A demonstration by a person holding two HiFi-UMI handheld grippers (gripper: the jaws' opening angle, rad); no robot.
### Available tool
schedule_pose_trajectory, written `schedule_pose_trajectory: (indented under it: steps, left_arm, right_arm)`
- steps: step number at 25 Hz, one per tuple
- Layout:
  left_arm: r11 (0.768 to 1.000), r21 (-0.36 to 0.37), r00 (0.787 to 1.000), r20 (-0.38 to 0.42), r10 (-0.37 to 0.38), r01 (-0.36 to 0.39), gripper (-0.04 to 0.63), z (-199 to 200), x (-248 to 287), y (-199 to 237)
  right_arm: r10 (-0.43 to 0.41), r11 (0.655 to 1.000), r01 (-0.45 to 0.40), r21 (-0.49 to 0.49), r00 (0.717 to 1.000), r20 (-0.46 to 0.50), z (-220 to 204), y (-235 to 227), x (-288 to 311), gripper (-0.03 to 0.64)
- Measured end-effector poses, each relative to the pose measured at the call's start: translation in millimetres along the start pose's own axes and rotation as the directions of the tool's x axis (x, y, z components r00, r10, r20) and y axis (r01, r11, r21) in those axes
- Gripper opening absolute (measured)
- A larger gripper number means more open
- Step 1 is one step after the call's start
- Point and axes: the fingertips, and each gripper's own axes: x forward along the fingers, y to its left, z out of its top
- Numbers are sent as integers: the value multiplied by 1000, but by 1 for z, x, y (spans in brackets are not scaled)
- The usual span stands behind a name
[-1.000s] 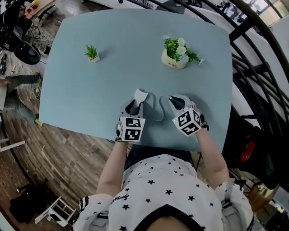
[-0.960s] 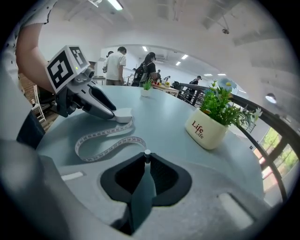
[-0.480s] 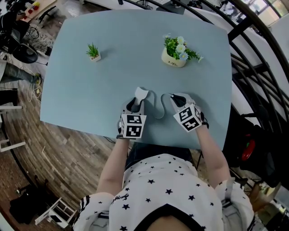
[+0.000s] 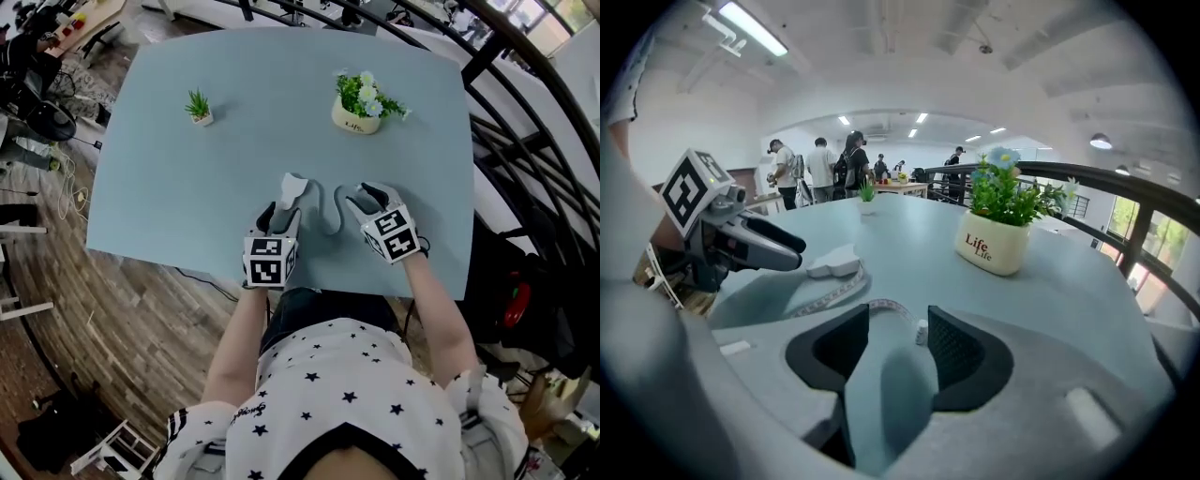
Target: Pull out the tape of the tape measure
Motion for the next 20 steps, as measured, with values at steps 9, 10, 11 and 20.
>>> schedule_pose_trajectory:
  steps: [9,10,11,20]
  left_arm:
    - [997,-73,993,116,9,0,206,9,-52,-8]
    - [997,-81,991,135,12,-1,206,12,-58,-10]
    - [996,-90,988,156,17,-3,206,16,-64,-12]
    - [990,-138,945,322,54,-10,101,46,-135,-55]
  right_arm:
    - [-53,996,39,85,984,168,33,28,-55,215]
    - [-54,994,34,103,979,194,38,31,-63,215]
    - [-53,993,28,117,974,220,44,34,-71,215]
    - [-41,993,-6,119,921,387,77,71,-157,149]
